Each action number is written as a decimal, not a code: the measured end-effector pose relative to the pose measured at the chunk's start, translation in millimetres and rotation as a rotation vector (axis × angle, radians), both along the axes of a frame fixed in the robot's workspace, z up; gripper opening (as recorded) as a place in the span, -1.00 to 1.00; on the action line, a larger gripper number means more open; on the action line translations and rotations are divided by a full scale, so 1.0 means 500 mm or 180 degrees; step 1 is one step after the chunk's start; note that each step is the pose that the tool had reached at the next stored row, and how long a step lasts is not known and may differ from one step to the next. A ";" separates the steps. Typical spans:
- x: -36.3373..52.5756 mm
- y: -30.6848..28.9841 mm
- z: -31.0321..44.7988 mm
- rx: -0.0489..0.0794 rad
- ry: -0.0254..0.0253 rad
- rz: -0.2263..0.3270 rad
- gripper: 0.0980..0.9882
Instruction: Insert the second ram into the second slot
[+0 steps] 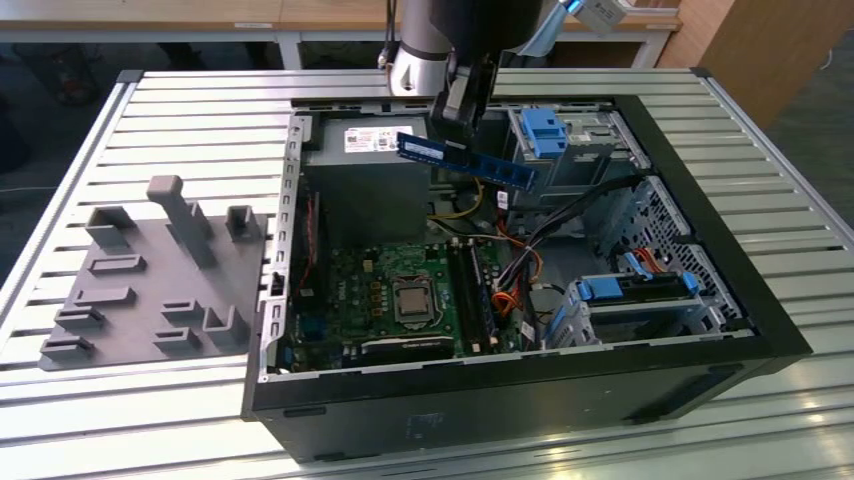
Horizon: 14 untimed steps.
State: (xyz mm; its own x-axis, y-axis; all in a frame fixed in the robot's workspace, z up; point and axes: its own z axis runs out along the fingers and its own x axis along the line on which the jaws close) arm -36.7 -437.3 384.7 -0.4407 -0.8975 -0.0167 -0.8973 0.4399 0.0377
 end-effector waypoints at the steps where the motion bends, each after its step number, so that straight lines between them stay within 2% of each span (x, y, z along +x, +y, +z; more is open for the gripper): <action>1: 0.000 0.000 0.000 0.0000 0.0000 -0.0008 -0.91; 14: 0.000 0.000 0.000 0.0000 0.0000 -0.0119 -0.91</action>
